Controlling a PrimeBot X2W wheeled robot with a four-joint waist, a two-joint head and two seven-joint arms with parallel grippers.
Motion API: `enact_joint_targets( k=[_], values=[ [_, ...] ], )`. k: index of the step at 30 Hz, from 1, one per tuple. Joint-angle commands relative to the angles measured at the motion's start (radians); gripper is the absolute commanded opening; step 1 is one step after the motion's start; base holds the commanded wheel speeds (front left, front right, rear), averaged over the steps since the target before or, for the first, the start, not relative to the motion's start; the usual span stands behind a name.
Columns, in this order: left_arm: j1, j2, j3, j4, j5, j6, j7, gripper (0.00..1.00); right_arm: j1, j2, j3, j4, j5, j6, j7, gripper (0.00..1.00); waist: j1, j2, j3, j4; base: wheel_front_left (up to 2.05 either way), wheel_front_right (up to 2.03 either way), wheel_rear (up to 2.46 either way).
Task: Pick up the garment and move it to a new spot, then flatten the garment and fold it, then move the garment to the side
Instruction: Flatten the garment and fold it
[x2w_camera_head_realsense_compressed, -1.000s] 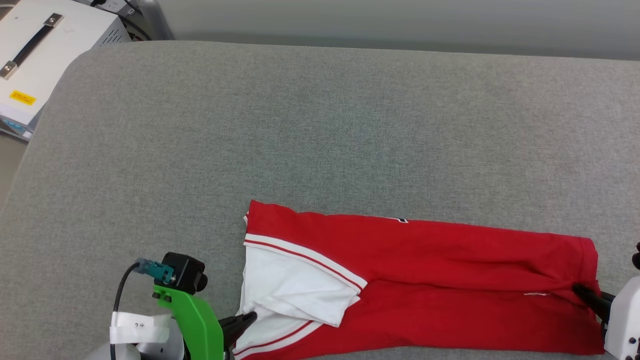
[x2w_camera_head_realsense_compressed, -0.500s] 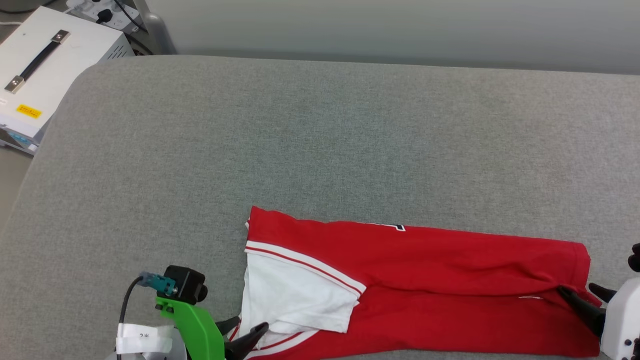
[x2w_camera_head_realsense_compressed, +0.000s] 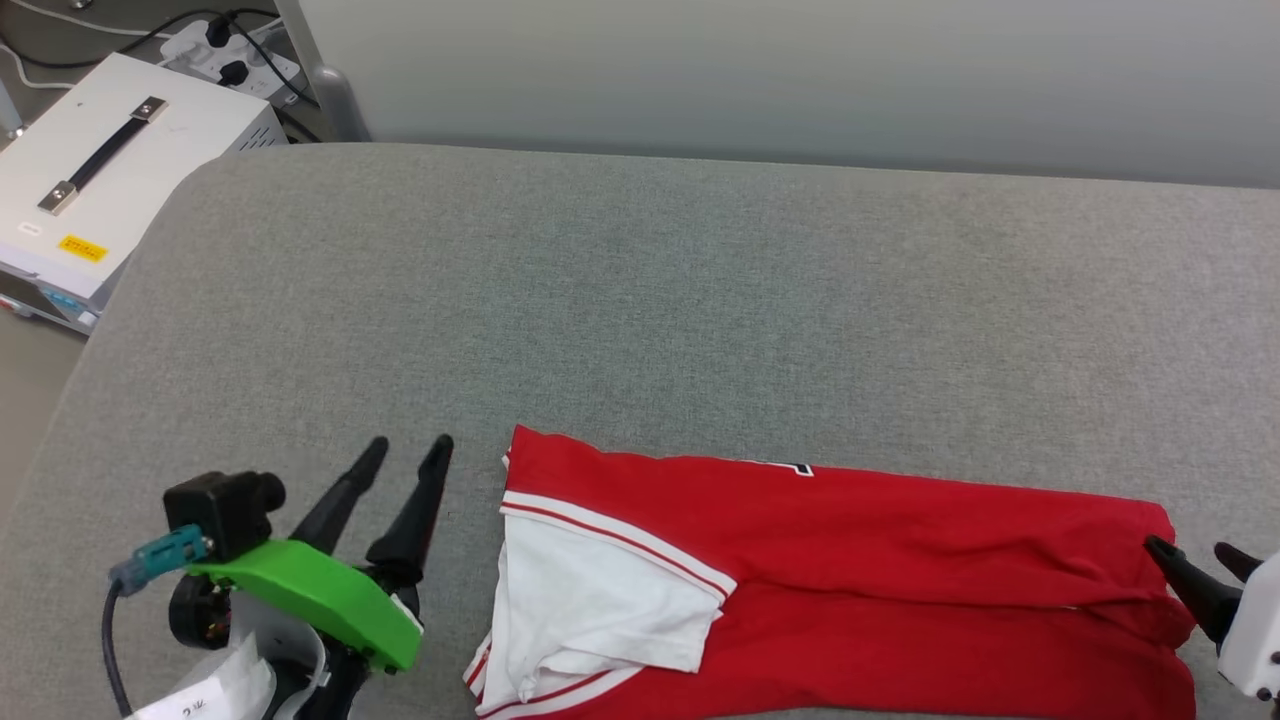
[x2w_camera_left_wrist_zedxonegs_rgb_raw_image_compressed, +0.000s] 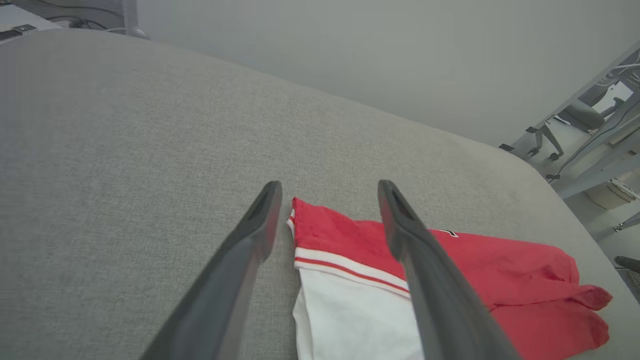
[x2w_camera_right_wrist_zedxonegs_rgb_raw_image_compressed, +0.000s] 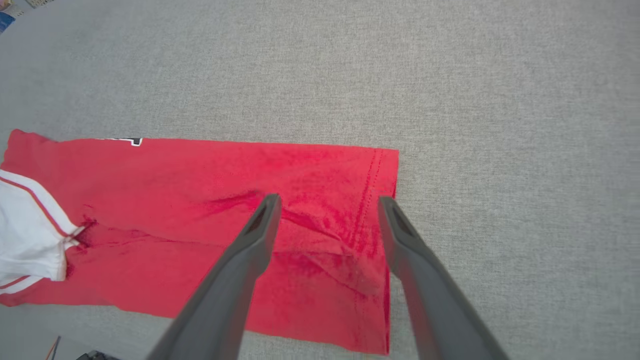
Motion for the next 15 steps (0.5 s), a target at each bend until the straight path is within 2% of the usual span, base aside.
enact_joint_targets(
  k=[1, 4, 8, 10, 13, 15],
  values=[
    [0.007, -0.013, 0.015, 0.013, 0.025, 0.007, -0.047, 1.00, 0.013, 0.016, -0.024, 0.009, -0.027, -0.001, 0.013, 1.00, 0.0000, 0.0000, 0.009, 0.003, 0.00, 0.00, 0.00],
    [0.002, -0.029, 0.046, 0.045, 0.072, 0.007, -0.126, 1.00, 0.001, 0.074, -0.077, 0.033, -0.068, -0.001, 0.040, 1.00, 0.0000, 0.0000, 0.027, 0.007, 0.00, 0.00, 0.00],
    [0.001, -0.049, 0.083, 0.064, 0.114, -0.008, -0.154, 1.00, -0.015, 0.117, -0.116, 0.071, -0.107, -0.001, 0.061, 1.00, 0.0000, 0.0000, 0.052, 0.010, 0.00, 0.00, 0.00],
    [0.002, -0.058, 0.099, 0.070, 0.129, -0.020, -0.158, 1.00, -0.023, 0.130, -0.132, 0.096, -0.125, -0.001, 0.061, 1.00, 0.0000, 0.0000, 0.063, 0.012, 0.00, 0.00, 0.00],
    [0.002, -0.064, 0.112, 0.079, 0.153, -0.033, -0.160, 1.00, -0.023, 0.117, -0.127, 0.141, -0.193, -0.001, 0.035, 1.00, 0.0000, 0.0000, 0.079, 0.013, 0.00, 0.00, 0.00],
    [0.000, -0.066, 0.113, 0.084, 0.162, -0.042, -0.161, 1.00, -0.031, 0.133, -0.119, 0.176, -0.193, -0.001, 0.023, 1.00, 0.0000, 0.0000, 0.088, 0.013, 0.00, 0.00, 0.00]
  ],
)
